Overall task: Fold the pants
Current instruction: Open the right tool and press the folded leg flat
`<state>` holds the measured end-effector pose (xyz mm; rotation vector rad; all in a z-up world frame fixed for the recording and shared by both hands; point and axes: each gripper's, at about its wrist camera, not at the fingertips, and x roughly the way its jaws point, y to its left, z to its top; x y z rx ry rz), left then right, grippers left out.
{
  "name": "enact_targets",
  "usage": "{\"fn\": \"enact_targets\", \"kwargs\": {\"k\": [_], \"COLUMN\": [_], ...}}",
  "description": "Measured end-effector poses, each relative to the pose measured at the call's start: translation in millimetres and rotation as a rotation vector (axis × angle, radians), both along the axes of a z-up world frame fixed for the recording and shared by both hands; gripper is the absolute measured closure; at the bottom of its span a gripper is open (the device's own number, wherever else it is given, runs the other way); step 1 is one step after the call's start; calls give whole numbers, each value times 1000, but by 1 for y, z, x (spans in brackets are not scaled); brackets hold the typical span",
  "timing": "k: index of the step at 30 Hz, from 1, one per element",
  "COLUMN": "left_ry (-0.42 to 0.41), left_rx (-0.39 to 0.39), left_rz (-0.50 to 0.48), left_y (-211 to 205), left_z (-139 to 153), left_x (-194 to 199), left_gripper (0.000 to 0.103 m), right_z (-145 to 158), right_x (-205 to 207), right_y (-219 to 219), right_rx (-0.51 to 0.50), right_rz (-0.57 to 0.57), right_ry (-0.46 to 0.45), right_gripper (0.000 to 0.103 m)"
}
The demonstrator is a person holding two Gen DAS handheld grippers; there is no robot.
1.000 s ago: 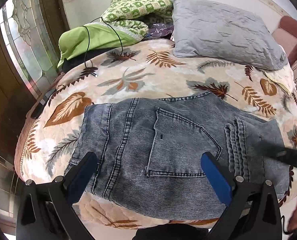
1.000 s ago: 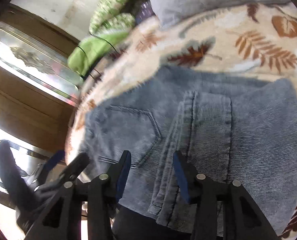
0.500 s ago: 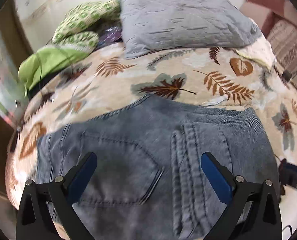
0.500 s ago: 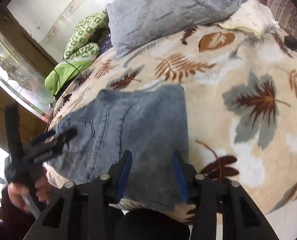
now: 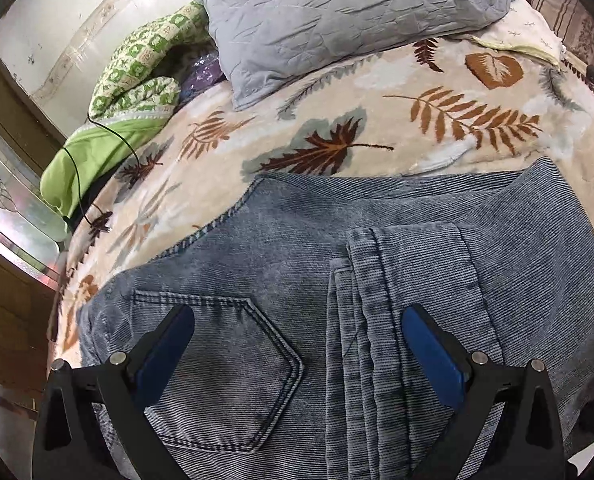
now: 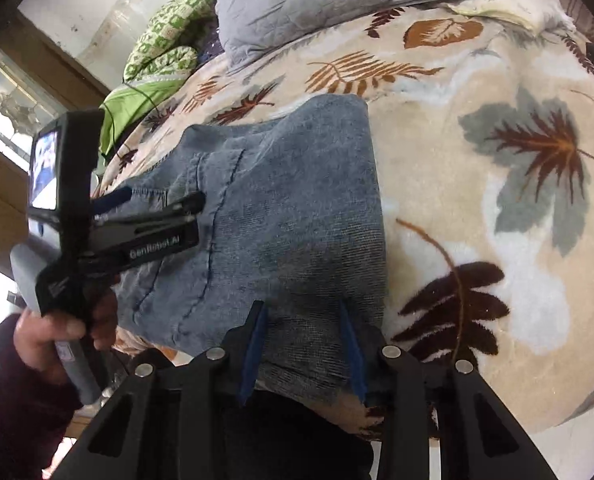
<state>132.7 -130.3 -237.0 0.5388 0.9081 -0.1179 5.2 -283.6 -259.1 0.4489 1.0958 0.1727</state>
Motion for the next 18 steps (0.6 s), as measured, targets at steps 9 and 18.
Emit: {"fn": "enact_targets", "kwargs": {"k": [9, 18], "left_ry": [1, 0], "left_rx": [-39, -158], "left_rz": [16, -14], "left_y": [9, 41], "left_z": [13, 41], "left_x": [-6, -41], "left_gripper": [0, 0], "right_z": [7, 44], "right_x": [-6, 39], "right_y": [-6, -17], "right_rx": [16, -108], "right_rz": [3, -82], "right_ry": [17, -64], "right_gripper": [64, 64]}}
